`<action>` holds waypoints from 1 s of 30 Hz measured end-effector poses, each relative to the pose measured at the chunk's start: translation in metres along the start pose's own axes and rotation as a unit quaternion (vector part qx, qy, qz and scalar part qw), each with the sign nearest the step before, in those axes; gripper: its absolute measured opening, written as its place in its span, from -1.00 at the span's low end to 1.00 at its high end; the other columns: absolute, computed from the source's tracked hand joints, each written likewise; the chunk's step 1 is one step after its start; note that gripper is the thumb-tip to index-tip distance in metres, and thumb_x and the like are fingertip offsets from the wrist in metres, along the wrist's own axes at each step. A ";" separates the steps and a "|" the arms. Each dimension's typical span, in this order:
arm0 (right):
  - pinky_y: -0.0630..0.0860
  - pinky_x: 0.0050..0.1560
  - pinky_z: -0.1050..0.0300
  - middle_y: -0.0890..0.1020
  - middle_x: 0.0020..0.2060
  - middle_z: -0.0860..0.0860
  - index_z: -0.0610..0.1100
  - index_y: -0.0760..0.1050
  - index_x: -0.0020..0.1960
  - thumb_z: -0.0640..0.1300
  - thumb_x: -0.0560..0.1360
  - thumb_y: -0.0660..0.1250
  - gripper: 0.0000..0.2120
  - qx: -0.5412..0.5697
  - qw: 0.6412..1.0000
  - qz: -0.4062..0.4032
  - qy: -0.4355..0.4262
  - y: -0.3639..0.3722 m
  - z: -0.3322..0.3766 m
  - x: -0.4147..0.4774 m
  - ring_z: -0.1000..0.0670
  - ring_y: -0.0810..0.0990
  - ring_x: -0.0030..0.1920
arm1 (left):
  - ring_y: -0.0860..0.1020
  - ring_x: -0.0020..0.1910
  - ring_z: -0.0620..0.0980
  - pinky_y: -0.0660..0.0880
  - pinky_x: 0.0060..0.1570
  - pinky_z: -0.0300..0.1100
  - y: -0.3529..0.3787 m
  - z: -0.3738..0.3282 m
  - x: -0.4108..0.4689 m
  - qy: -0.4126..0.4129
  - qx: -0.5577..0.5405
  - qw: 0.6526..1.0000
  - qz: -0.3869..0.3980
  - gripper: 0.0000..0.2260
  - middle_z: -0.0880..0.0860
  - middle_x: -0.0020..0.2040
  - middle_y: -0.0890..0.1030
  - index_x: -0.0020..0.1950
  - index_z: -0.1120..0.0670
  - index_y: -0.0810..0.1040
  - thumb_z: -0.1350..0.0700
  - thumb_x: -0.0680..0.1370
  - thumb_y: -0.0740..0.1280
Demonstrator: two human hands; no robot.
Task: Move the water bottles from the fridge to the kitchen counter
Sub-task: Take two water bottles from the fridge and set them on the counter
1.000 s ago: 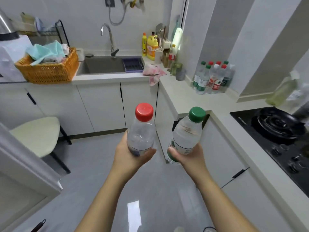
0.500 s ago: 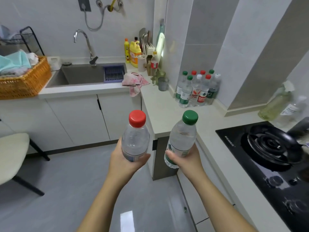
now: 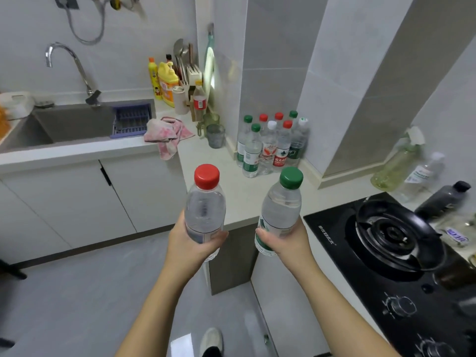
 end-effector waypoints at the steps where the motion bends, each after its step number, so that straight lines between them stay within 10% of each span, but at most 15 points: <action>1: 0.60 0.12 0.06 0.67 0.03 -0.02 -0.14 0.52 0.17 0.10 0.16 0.54 -0.35 -0.007 1.000 -0.011 0.006 -0.003 -0.004 0.010 0.02 0.66 0.07 | 0.58 -0.16 -0.26 0.50 -0.21 -0.39 0.008 0.001 0.011 0.005 -0.004 1.000 0.007 -0.58 -0.22 -0.13 0.63 0.05 -0.10 0.49 0.08 0.25 0.52; 12: 0.51 -0.16 0.42 0.66 -0.05 0.03 -0.14 0.48 0.14 -0.33 0.33 0.57 -0.54 -0.032 0.993 -0.104 0.045 -0.026 -0.030 0.158 0.27 0.63 -0.13 | 0.57 -0.07 -0.29 0.50 -0.13 -0.43 0.086 0.030 0.166 0.002 -0.016 0.991 0.132 -0.48 -0.27 -0.05 0.60 0.06 -0.22 0.45 0.24 0.31 0.58; 18: 0.49 -0.23 0.45 0.65 -0.04 0.04 -0.12 0.45 0.18 -0.35 0.36 0.54 -0.53 0.002 0.984 -0.164 0.074 -0.038 -0.052 0.224 0.27 0.62 -0.14 | 0.56 0.03 -0.18 0.48 -0.04 -0.35 0.136 0.049 0.240 0.006 -0.006 0.980 0.198 -0.43 -0.11 0.05 0.57 0.05 -0.39 0.46 0.15 0.23 0.53; 23: 0.51 -0.08 0.27 0.66 0.02 0.00 -0.11 0.48 0.20 -0.33 0.34 0.56 -0.50 0.006 0.979 -0.167 0.116 -0.056 -0.084 0.258 0.10 0.65 -0.01 | 0.60 -0.03 -0.08 0.53 -0.09 -0.25 0.186 0.086 0.267 -0.074 -0.019 0.972 0.222 -0.49 -0.12 -0.02 0.63 0.17 -0.11 0.48 0.16 0.28 0.52; 30: 0.53 -0.07 0.28 0.68 -0.01 -0.01 0.00 0.49 0.06 -0.39 0.32 0.56 -0.54 0.001 0.978 -0.162 0.134 -0.077 -0.124 0.288 0.07 0.65 -0.04 | 0.55 -0.09 -0.32 0.50 -0.15 -0.40 0.241 0.108 0.290 -0.104 -0.002 0.964 0.246 -0.47 -0.13 0.03 0.58 0.11 -0.17 0.41 0.30 0.34 0.51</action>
Point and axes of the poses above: each hand's wrist, its own x-axis towards the middle knuckle, its own y-axis out of the palm, z = x × y, the point moved 3 cm from there along x, towards the middle knuckle
